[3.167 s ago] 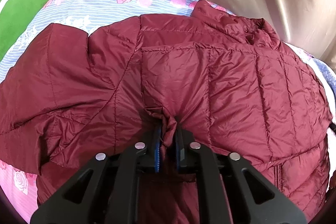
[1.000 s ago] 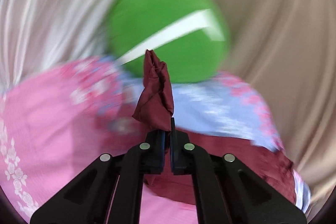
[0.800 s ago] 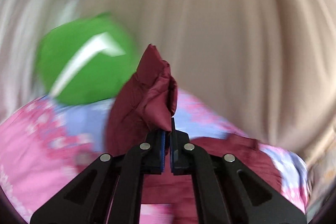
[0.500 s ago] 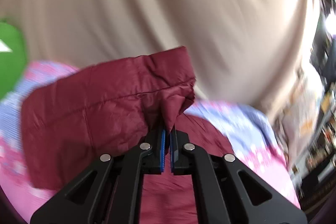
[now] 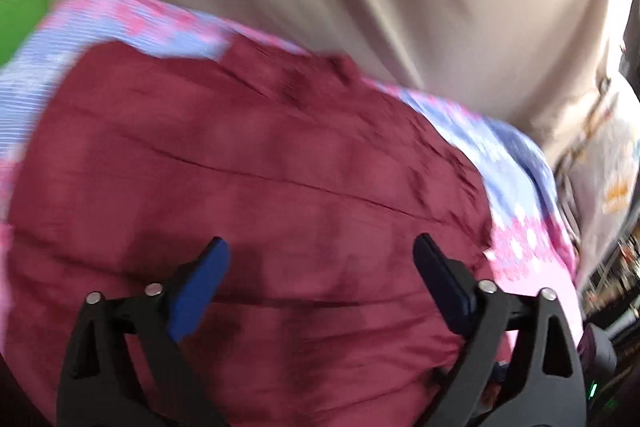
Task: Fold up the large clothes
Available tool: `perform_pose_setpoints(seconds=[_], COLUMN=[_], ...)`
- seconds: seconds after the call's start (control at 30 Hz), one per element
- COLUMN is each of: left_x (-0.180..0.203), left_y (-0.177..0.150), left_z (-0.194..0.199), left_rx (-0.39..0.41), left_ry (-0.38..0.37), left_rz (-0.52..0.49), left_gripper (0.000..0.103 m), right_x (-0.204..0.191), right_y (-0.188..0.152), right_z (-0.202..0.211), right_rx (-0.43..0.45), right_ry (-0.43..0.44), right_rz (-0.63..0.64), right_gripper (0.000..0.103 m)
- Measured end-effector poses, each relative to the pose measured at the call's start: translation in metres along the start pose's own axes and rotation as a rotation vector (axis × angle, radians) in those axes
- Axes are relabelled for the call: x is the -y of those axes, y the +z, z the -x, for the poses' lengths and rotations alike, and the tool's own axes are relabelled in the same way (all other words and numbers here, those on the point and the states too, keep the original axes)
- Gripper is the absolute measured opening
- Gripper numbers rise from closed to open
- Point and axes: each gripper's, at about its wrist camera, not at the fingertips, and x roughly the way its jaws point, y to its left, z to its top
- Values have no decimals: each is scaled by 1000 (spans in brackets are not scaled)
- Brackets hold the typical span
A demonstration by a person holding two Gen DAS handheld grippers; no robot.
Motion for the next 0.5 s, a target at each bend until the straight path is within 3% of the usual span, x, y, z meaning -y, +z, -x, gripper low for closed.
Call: perform_pose_setpoints(seconds=[0.07,0.17,0.27,0.4,0.5], left_x=[-31,-96,-158,-191,-196], left_y=[2,0,-7,-12,-8], left_z=[17,37,44,45,44], left_rx=[27,20,-17,-23,-19], left_ry=[39,82,40,-14,-34], left_rz=[46,195,385,500,523], left_gripper=[94,94,94,94,94], right_x=[2,6,6,4,11], right_y=[1,9,32,73,93], right_z=[2,8,12,12,-2], right_rx=[1,13,1,40,53], right_ry=[12,7,19,60,27], right_rz=[-11,-41,-46,-45,-96], right_gripper=[60,63,64,71,71])
